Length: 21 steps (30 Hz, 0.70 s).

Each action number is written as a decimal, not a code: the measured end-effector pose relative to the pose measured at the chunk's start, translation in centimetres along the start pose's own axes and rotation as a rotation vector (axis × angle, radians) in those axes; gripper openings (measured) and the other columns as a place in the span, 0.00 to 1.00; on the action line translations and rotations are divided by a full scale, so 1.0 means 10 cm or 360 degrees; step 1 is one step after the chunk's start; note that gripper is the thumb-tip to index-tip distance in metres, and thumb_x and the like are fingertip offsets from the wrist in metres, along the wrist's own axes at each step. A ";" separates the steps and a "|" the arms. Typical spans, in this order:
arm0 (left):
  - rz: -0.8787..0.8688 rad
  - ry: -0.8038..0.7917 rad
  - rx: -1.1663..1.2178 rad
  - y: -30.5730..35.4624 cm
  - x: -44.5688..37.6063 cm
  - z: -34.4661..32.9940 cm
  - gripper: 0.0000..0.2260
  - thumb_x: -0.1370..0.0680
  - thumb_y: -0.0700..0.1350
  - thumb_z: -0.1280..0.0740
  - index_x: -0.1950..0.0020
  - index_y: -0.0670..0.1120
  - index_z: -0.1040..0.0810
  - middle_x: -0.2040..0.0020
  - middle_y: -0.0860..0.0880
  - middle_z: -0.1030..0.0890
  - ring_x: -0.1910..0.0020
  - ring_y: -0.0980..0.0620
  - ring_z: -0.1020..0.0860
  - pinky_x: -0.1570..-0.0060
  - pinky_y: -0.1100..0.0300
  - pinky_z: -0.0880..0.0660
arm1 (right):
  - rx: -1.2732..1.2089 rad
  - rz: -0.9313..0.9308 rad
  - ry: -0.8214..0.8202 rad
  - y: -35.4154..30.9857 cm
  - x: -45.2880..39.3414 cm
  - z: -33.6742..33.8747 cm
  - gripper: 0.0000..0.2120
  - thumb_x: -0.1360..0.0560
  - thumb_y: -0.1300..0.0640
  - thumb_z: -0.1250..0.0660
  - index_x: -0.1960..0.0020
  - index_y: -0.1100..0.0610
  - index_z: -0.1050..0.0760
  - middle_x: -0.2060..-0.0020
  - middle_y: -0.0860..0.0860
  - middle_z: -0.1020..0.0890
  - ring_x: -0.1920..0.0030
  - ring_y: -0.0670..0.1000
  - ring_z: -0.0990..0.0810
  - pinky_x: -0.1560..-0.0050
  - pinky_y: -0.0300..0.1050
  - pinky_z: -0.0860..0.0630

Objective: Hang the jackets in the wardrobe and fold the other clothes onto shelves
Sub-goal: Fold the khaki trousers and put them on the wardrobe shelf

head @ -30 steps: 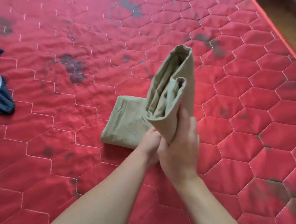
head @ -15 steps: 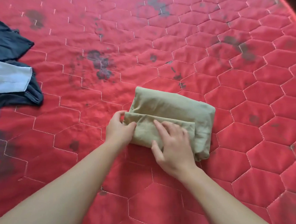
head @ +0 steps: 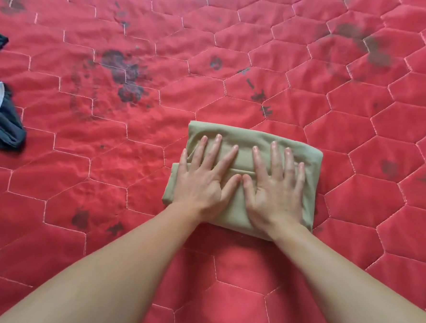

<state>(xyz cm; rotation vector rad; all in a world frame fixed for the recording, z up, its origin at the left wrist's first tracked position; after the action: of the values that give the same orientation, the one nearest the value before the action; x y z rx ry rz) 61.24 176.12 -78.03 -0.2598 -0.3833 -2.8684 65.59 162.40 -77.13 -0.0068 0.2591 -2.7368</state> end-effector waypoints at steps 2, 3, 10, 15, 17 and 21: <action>-0.0002 -0.0038 0.0023 0.00 -0.03 0.00 0.32 0.28 0.67 0.63 0.23 0.65 0.56 0.20 0.56 0.60 0.22 0.52 0.62 0.25 0.44 0.60 | -0.0009 0.0007 -0.0061 0.00 -0.04 -0.03 0.31 0.24 0.39 0.51 0.23 0.47 0.40 0.22 0.55 0.43 0.23 0.60 0.47 0.26 0.62 0.55; 0.0002 -0.0072 0.0024 0.02 -0.01 0.01 0.33 0.28 0.67 0.64 0.23 0.65 0.57 0.20 0.55 0.60 0.22 0.53 0.62 0.25 0.44 0.61 | -0.0021 0.0012 -0.0118 -0.01 -0.02 -0.01 0.32 0.24 0.38 0.53 0.23 0.46 0.41 0.22 0.54 0.45 0.23 0.59 0.48 0.26 0.61 0.56; 0.0699 0.0577 0.0703 -0.08 0.81 0.25 0.32 0.25 0.57 0.35 0.23 0.56 0.41 0.20 0.49 0.47 0.22 0.50 0.50 0.25 0.48 0.55 | 0.0091 0.0115 -0.0439 0.26 -0.35 0.39 0.48 0.35 0.21 0.51 0.22 0.45 0.49 0.21 0.51 0.48 0.22 0.52 0.51 0.27 0.60 0.56; 0.1908 0.0841 0.2125 -0.06 1.26 -0.10 0.41 0.31 0.47 0.23 0.24 0.47 0.41 0.33 0.48 0.30 0.34 0.49 0.30 0.33 0.56 0.34 | 0.0230 0.0043 -0.0906 0.29 -0.58 0.36 0.56 0.46 0.16 0.43 0.26 0.47 0.44 0.33 0.54 0.30 0.31 0.58 0.33 0.33 0.62 0.38; 0.2079 0.0602 0.2457 0.10 1.23 -0.29 0.33 0.29 0.48 0.24 0.28 0.44 0.34 0.41 0.50 0.25 0.46 0.50 0.25 0.43 0.58 0.29 | 0.0149 -0.0085 -0.1026 0.36 -0.42 0.34 0.54 0.48 0.16 0.41 0.32 0.48 0.40 0.37 0.55 0.27 0.35 0.59 0.28 0.39 0.58 0.33; 0.1816 0.0177 0.2232 -0.02 1.12 -0.41 0.23 0.31 0.48 0.24 0.40 0.41 0.23 0.45 0.45 0.17 0.49 0.47 0.18 0.44 0.50 0.21 | -0.0062 -0.0369 -0.1090 0.60 0.18 0.30 0.51 0.47 0.16 0.40 0.37 0.51 0.41 0.40 0.55 0.23 0.41 0.59 0.23 0.46 0.54 0.26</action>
<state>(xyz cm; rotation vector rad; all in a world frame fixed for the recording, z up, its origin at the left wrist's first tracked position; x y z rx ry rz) 49.83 172.87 -79.72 -0.0013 -1.4456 -1.0839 66.36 155.78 -75.28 -1.0143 0.1167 -2.7526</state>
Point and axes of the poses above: each hand's wrist, its own x-axis away from the middle knuckle, its own z-axis out of the back of the hand, y = z × x, the point moved 8 cm from there along -x, towards the middle knuckle
